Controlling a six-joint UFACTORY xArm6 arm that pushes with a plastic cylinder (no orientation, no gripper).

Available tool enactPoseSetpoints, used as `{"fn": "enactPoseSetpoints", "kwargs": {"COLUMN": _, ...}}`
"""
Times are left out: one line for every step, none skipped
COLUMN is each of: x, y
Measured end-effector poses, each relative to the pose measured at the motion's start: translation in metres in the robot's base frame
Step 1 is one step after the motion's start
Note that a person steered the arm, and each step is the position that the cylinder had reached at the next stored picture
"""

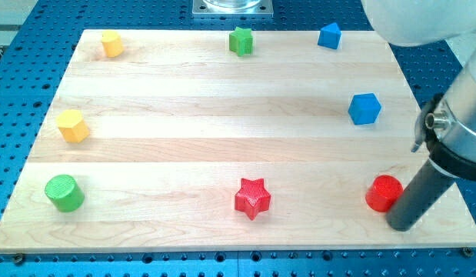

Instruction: Place your arm at the right center of the board

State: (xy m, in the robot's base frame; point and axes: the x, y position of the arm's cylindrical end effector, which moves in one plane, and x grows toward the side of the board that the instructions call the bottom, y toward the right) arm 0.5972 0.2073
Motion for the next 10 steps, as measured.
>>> {"fn": "enactPoseSetpoints", "kwargs": {"x": 0.000, "y": 0.010}}
{"fn": "enactPoseSetpoints", "kwargs": {"x": 0.002, "y": 0.010}}
{"fn": "enactPoseSetpoints", "kwargs": {"x": 0.002, "y": 0.010}}
{"fn": "enactPoseSetpoints", "kwargs": {"x": 0.006, "y": 0.010}}
{"fn": "enactPoseSetpoints", "kwargs": {"x": 0.006, "y": 0.011}}
{"fn": "enactPoseSetpoints", "kwargs": {"x": 0.006, "y": 0.024}}
{"fn": "enactPoseSetpoints", "kwargs": {"x": 0.006, "y": 0.038}}
{"fn": "enactPoseSetpoints", "kwargs": {"x": 0.001, "y": 0.062}}
{"fn": "enactPoseSetpoints", "kwargs": {"x": -0.006, "y": 0.080}}
{"fn": "enactPoseSetpoints", "kwargs": {"x": -0.048, "y": 0.087}}
